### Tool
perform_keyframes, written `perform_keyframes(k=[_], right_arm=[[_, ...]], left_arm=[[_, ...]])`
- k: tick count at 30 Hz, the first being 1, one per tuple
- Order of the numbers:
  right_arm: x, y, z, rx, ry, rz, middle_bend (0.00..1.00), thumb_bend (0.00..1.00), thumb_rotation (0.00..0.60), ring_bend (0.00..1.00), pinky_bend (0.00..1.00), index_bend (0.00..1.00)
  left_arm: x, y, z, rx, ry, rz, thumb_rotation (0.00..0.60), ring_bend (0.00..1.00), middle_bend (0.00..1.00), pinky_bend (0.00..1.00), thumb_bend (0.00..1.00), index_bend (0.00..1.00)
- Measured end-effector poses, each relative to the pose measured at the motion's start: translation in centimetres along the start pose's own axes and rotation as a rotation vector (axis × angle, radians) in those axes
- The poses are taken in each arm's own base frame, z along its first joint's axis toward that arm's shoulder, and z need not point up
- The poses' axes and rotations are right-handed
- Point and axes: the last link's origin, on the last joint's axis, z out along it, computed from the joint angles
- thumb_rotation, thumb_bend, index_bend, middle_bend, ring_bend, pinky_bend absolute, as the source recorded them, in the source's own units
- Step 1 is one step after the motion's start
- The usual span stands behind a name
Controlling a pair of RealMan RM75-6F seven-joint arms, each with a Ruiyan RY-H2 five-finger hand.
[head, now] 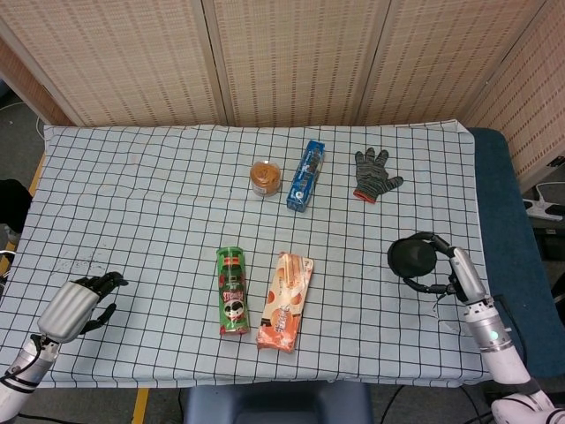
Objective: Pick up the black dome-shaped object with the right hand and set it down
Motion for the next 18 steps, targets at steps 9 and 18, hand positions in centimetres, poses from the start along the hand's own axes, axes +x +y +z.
perform_keyframes(k=[9,18], right_arm=[[0.4,1.3,0.3,-0.022,0.112,-0.798,0.54,0.24,0.6,0.48,0.47,0.63],[-0.2,1.5,0.2,-0.011,0.122,-0.958,0.54,0.24,0.6,0.48,0.47,0.63]], left_arm=[[-0.1,0.0,0.1,0.002,-0.007,-0.003,0.6,0.46,0.28,0.63,0.45,0.3],[0.0,0.0,0.0,0.002,-0.007,-0.003,0.6,0.46,0.28,0.63,0.45,0.3]])
